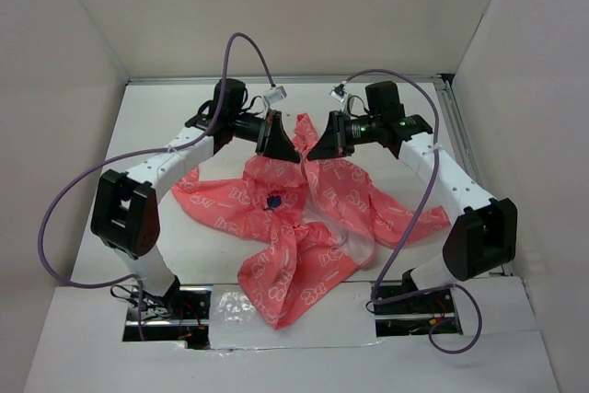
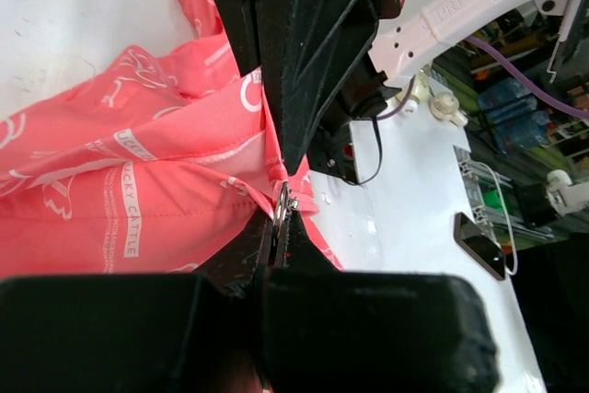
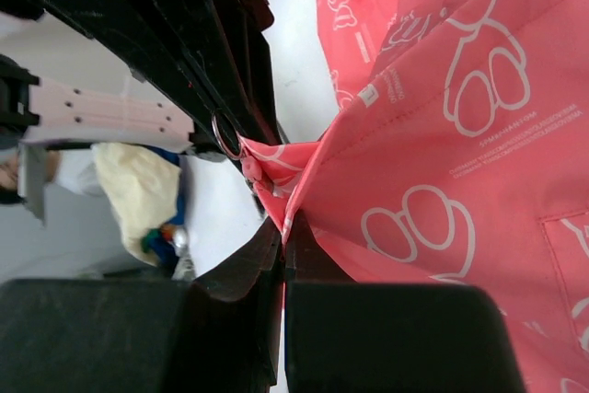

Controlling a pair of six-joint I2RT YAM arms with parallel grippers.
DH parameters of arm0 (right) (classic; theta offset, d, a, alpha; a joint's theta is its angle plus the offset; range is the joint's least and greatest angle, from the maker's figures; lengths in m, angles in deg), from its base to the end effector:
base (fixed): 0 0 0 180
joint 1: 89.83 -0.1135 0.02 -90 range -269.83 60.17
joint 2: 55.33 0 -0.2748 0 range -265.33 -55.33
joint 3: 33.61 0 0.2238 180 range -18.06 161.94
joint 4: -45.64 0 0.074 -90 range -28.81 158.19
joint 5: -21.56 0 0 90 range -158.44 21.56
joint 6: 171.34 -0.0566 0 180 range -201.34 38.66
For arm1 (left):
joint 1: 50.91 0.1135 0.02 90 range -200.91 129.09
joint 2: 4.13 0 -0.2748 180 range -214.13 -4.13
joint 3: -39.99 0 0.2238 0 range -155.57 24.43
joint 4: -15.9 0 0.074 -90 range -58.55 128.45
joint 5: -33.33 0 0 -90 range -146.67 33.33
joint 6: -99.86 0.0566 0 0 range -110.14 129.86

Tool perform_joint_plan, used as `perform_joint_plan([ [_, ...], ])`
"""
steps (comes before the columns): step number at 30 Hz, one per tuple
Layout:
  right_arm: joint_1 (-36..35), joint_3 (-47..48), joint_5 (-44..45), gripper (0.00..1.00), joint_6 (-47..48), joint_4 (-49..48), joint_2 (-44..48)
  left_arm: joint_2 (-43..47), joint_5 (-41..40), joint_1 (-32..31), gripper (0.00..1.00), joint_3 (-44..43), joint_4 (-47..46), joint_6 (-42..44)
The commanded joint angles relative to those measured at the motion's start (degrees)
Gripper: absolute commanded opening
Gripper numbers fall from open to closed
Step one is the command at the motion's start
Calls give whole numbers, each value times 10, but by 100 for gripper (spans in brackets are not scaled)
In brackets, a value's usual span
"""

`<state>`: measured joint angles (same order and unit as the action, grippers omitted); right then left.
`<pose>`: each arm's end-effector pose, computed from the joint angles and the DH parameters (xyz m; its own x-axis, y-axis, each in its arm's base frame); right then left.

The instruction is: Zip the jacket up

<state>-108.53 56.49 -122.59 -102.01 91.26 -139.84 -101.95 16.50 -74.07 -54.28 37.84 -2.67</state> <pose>0.2680 0.1392 0.3399 -0.8438 -0.0674 -0.5324 -0.5107 0.4057 0.7581 0.3118 -0.1923 0.3330 -0.5833 0.1812 -0.7918 0.8008 -0.0351 -0.5979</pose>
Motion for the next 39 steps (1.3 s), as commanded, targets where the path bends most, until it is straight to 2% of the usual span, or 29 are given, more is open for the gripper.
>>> perform_joint_plan([
  [1,4,8,-41,0,-83,-68,7,30,-13,-9,0,9,-34,-4],
  [4,15,27,-21,0,-79,-17,-5,56,-42,-16,0,39,-59,-5],
  [10,30,-21,4,0,-131,-99,22,75,-37,-25,0,53,-86,-5],
  [13,45,-41,7,0,-175,-189,36,80,-8,-28,0,74,-116,-29],
  [17,58,-49,-13,0,-251,-266,40,78,-26,-42,0,78,-89,-12],
  [21,80,17,-26,0,-206,-166,27,84,-36,-46,0,90,-86,-5],
  [26,126,24,-54,0,-208,-151,21,106,-64,-58,0,96,-74,12],
  [33,123,24,-102,0,-193,-167,24,105,-82,-75,0,95,-73,10],
  [35,119,36,-126,0,-154,-152,23,99,-92,-74,0,94,-78,7],
  [36,110,74,-122,0,-73,-68,19,99,-95,-73,0,92,-81,1],
  [37,104,89,-104,0,-32,-27,13,98,-94,-70,0,89,-84,-1],
  [39,94,97,-111,11,23,18,15,95,-83,-56,0,83,-107,-24],
])
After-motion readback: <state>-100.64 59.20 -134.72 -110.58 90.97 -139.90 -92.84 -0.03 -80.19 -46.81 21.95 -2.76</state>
